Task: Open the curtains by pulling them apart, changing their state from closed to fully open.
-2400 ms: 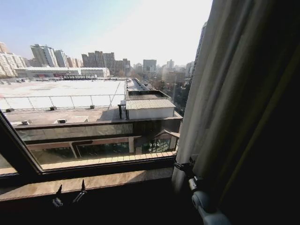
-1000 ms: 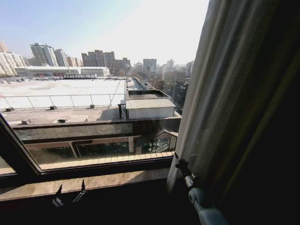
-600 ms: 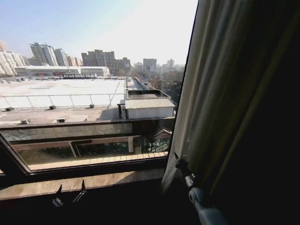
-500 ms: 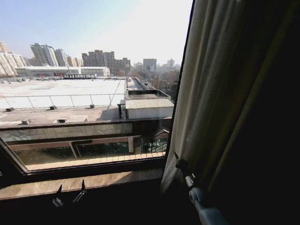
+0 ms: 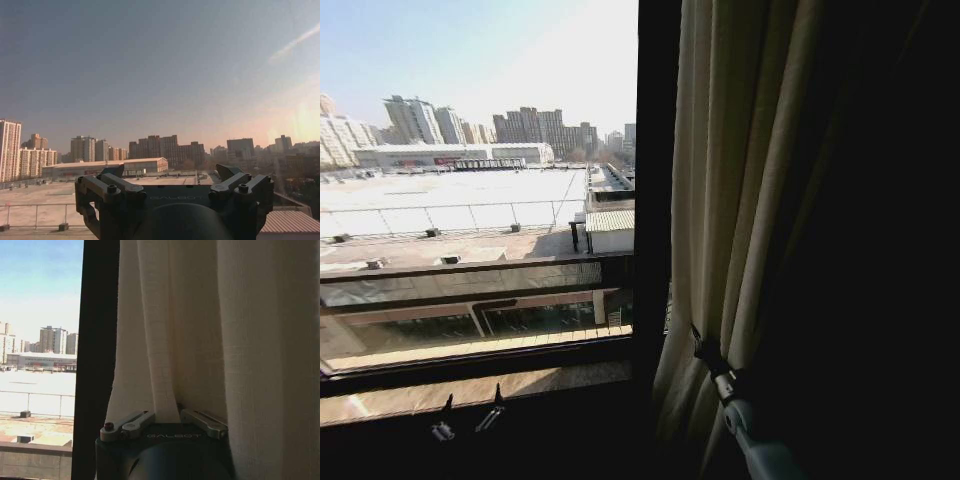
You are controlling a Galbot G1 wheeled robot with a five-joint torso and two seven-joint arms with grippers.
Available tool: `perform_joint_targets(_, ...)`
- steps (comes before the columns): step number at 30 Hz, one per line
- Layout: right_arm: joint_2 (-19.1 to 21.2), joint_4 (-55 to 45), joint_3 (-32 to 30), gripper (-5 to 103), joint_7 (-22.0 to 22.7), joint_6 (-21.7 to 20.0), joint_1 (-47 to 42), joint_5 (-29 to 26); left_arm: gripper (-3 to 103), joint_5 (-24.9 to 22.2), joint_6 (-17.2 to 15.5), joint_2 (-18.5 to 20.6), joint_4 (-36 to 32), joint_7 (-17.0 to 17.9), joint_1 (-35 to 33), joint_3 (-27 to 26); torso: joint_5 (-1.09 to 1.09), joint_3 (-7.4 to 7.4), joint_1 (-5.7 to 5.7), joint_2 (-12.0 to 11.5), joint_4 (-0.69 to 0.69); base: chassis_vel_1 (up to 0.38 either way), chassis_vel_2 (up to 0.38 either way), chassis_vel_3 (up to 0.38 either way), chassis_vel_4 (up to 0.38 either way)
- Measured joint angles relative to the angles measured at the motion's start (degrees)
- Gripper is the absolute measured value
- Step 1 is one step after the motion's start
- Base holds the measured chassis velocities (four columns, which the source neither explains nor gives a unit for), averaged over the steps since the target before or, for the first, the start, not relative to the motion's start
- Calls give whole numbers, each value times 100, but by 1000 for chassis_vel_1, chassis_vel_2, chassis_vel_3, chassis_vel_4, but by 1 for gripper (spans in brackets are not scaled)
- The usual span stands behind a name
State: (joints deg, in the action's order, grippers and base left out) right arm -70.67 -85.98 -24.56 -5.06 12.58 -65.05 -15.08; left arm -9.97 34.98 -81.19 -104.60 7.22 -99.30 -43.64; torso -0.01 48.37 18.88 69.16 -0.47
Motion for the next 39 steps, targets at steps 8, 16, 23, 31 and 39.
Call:
perform_joint_targets(8,47,478,-281,0,1457,-493,400,-30,100,-1,0,2,0,4,0,-4,-3,-1,-1,1,1,41,24,-44,-32)
perform_joint_targets(16,130,651,-488,0,2354,-816,593,-183,100,-1,0,1,0,4,0,-1,0,0,0,0,0,0,0,0,0)
perform_joint_targets(23,124,475,-436,0,2750,-994,491,-117,100,-1,0,1,0,4,0,-2,1,0,-1,0,0,0,0,0,0)
perform_joint_targets(31,146,-79,-279,19,2351,-1002,194,-187,100,-1,0,1,0,3,0,-2,0,1,0,-1,0,0,0,0,0)
perform_joint_targets(39,325,-1051,-119,52,1526,-843,-436,-615,100,-1,0,1,0,4,0,-2,-1,0,0,0,0,0,0,0,0)
